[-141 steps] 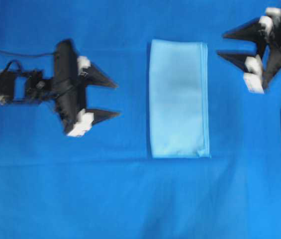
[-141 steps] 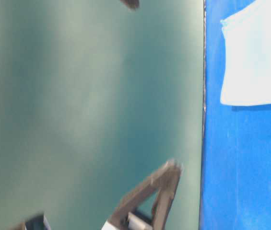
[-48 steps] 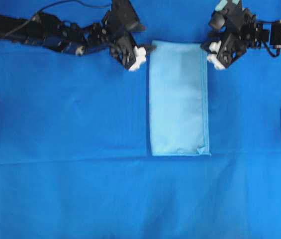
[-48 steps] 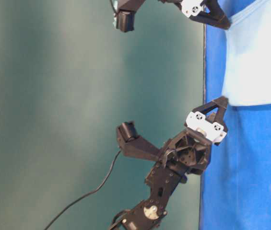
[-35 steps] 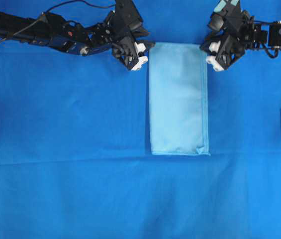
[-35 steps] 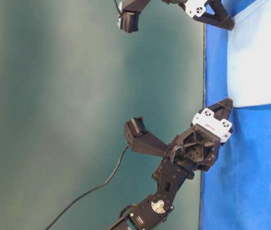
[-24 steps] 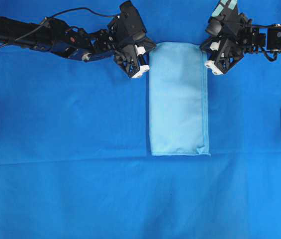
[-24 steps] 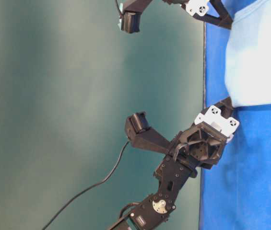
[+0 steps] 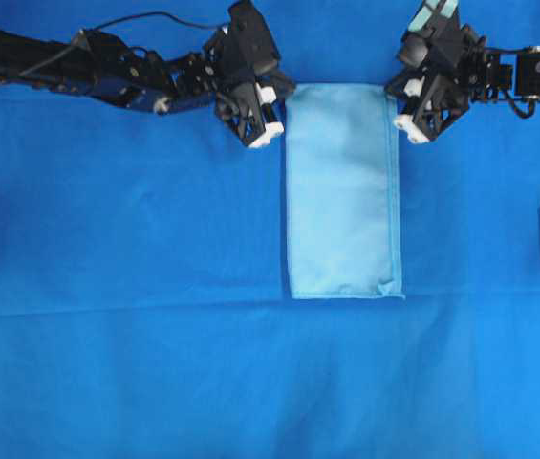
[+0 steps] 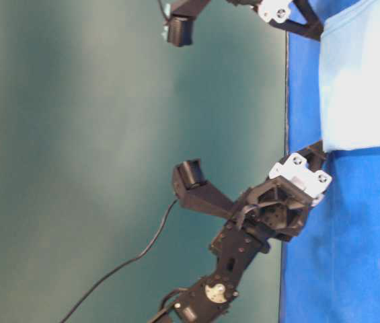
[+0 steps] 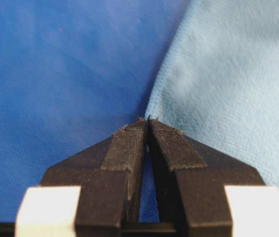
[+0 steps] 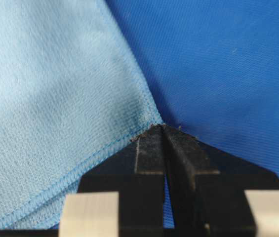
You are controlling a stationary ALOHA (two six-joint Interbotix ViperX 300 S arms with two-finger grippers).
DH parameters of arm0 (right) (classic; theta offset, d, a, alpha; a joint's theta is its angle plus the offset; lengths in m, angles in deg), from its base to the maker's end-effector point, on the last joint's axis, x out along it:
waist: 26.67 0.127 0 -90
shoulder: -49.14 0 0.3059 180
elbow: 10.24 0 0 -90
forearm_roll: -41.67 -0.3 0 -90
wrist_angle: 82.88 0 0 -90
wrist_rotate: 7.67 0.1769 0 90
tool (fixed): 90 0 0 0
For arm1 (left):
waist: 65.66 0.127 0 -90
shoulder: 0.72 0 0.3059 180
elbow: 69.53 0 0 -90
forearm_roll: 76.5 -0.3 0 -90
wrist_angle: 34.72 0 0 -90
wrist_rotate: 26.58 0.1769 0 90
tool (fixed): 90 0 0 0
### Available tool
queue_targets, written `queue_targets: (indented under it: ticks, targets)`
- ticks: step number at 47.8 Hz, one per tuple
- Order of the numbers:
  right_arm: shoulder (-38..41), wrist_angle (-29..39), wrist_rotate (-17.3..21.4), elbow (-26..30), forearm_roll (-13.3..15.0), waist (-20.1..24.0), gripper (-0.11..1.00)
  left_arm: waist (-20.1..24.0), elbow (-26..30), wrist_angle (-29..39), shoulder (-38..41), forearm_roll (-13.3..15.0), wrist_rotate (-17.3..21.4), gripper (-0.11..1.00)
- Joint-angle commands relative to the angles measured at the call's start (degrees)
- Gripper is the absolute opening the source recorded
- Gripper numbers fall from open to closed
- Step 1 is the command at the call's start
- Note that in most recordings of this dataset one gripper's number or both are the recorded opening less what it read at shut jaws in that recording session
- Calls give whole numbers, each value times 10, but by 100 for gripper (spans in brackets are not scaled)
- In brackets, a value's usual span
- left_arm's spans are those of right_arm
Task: Fold the light blue towel.
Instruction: 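Move both grippers to the top corners of the folded towel and grasp, then fold the top half down onto the bottom half with both grippers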
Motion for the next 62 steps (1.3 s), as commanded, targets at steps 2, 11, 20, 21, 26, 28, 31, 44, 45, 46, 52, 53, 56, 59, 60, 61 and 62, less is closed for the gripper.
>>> queue_targets:
  ticks: [2, 11, 20, 21, 26, 28, 31, 44, 45, 46, 52, 53, 56, 59, 60, 61, 62]
  targets:
    - [-40, 13, 1, 4, -2, 1, 0, 5, 3, 3, -42, -2, 1, 2]
    - [-67, 14, 1, -4, -3, 3, 0, 5, 1, 3, -56, -2, 2, 2]
    - [-69, 17, 2, -7, -2, 7, 0, 3, -4, 2, -59, -2, 2, 2]
    - [-70, 17, 2, -8, -2, 8, 0, 2, -5, 3, -60, -2, 2, 2]
    - [-79, 17, 4, -13, -2, 15, 0, -5, -14, 4, -69, -3, 2, 2]
    - [-89, 18, 4, -17, -2, 25, 0, -12, -19, 8, -76, -3, 2, 2]
    - [-103, 23, 7, -24, -2, 40, 0, -23, -27, 16, -87, -3, 2, 2]
    - [-175, 89, 41, -59, -18, 152, 0, -94, -62, 54, -128, -3, 1, 2]
    - [-178, 94, 47, -61, -19, 162, 0, -100, -64, 55, -130, -3, 1, 2]
    - [-182, 99, 52, -63, -21, 172, 0, -106, -65, 56, -132, -3, 1, 2]
    - [-192, 126, 84, -75, -36, 239, 0, -154, -66, 67, -132, -3, 0, 2]
    - [-192, 130, 90, -76, -39, 250, 0, -161, -65, 69, -131, -3, 0, 2]
    - [-191, 146, 112, -76, -45, 292, 0, -182, -62, 78, -130, -3, -1, 2]
    - [-189, 159, 131, -76, -49, 326, 0, -205, -62, 89, -127, -3, -4, 2]
    - [-189, 162, 137, -76, -51, 337, 0, -211, -62, 92, -127, -3, -5, 2]
    - [-188, 165, 143, -76, -52, 347, 0, -217, -61, 94, -127, -3, -9, 2]
    - [-186, 170, 152, -76, -54, 360, 0, -223, -60, 96, -127, -2, -10, 2]
